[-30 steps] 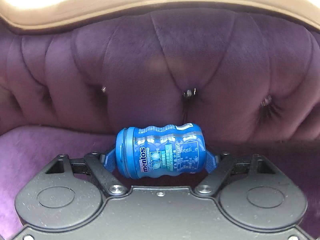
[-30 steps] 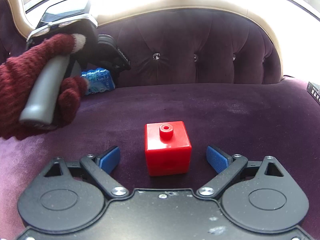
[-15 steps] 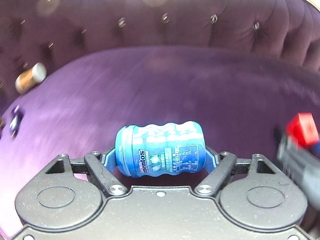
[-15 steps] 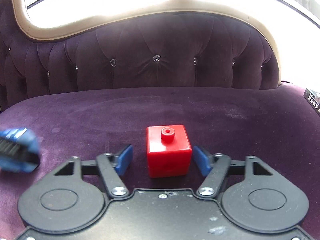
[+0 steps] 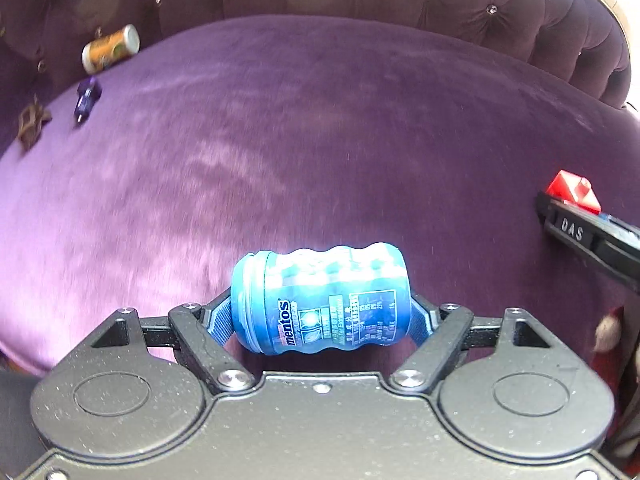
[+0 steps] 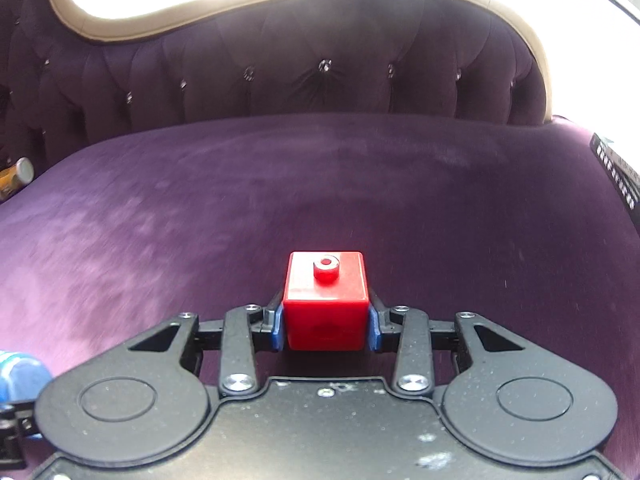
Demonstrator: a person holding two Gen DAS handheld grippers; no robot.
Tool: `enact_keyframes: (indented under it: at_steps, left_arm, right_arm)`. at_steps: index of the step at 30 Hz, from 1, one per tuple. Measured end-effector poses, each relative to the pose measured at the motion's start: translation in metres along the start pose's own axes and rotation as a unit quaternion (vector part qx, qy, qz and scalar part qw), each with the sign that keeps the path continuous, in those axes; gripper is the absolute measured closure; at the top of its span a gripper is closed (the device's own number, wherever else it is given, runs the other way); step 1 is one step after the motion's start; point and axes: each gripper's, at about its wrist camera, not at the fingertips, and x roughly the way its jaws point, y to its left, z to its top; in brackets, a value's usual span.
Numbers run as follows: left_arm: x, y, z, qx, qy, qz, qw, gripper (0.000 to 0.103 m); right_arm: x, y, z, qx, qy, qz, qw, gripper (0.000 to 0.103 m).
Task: Organize rigid objects
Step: 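Carry the Mentos bottle and red cube over the basket with both tools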
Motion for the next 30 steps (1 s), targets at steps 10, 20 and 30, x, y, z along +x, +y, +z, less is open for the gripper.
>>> enact_keyframes:
  at_steps: [10,20,30]
  left_arm:
    - [-0.044,0.016,-0.049,-0.003,-0.006,-0.003,1.0,0.027]
    - [-0.079,0.037,-0.108,-0.013,-0.018,-0.01,0.9997,0.027]
    - [-0.115,0.024,-0.143,0.004,-0.043,-0.026,0.9987,0.027]
  right_arm:
    - [-0.068,-0.002,-0.05,0.053,0.074,0.039,0.995,0.067]
    - [-0.143,0.001,-0.092,0.051,0.055,0.057,0.996,0.067]
    - [-0.211,-0.005,-0.119,0.049,0.026,0.078,0.995,0.067]
